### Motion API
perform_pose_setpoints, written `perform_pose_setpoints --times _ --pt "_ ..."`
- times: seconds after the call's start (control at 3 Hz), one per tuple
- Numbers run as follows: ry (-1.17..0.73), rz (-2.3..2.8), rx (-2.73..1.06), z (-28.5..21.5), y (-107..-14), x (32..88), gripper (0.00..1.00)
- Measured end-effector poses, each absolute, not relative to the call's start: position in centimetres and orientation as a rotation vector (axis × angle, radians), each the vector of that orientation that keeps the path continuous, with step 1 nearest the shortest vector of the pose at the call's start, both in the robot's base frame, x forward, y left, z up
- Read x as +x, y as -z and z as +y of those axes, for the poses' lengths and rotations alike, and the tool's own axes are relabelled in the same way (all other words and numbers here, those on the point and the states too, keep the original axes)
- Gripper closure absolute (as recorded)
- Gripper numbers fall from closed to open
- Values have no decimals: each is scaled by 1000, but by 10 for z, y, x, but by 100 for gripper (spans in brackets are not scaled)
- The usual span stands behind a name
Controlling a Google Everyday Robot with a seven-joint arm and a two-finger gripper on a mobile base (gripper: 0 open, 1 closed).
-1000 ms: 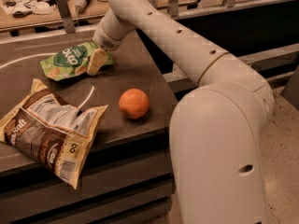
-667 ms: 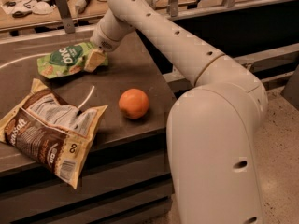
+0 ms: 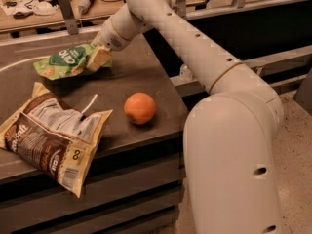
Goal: Pick green rice chip bag
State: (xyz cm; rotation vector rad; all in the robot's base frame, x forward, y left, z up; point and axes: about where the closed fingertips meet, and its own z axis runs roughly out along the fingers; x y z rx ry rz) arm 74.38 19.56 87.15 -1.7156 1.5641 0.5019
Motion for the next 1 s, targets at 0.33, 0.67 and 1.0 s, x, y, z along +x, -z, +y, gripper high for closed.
perform_pose_setpoints --times 0.33,0.67,1.0 --pt "-529 1495 -1665 185 -899 738 100" --pt "-559 1410 -1613 172 -926 730 100" --pt "-559 1410 -1613 172 -926 730 100"
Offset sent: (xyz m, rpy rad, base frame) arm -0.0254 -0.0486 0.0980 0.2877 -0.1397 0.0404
